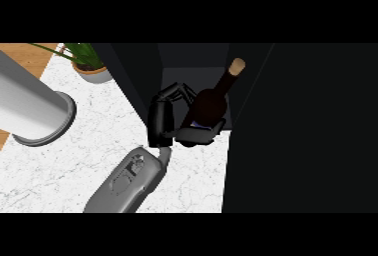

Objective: Pick up the wine, place it into the cabinet and close the cabinet

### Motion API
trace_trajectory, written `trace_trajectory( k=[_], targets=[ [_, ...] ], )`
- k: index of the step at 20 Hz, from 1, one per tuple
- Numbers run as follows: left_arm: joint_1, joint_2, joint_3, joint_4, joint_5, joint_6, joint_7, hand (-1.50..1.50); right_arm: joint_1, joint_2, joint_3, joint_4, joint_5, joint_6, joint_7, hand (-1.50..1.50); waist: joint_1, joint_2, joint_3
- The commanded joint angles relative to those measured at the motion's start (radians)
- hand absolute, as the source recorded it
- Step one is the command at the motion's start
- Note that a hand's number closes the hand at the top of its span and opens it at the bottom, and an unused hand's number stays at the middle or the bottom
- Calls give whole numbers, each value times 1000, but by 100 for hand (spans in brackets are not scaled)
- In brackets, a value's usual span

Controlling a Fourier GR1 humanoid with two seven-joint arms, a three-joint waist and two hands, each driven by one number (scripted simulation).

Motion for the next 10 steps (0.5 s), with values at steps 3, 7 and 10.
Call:
trace_trajectory(
  k=[3,7,10],
  targets=[
    [-48,2,124,137,30,-92,-81,150,37,-4,-25,-117,-94,-9,40,-150,-1,1,0],
    [-52,-1,128,180,82,-88,-129,150,39,-8,-34,-78,-110,17,13,-150,-1,1,0],
    [-112,-1,117,198,78,-77,-73,150,59,7,9,-139,-78,-2,39,-150,-3,0,0]
  ],
)
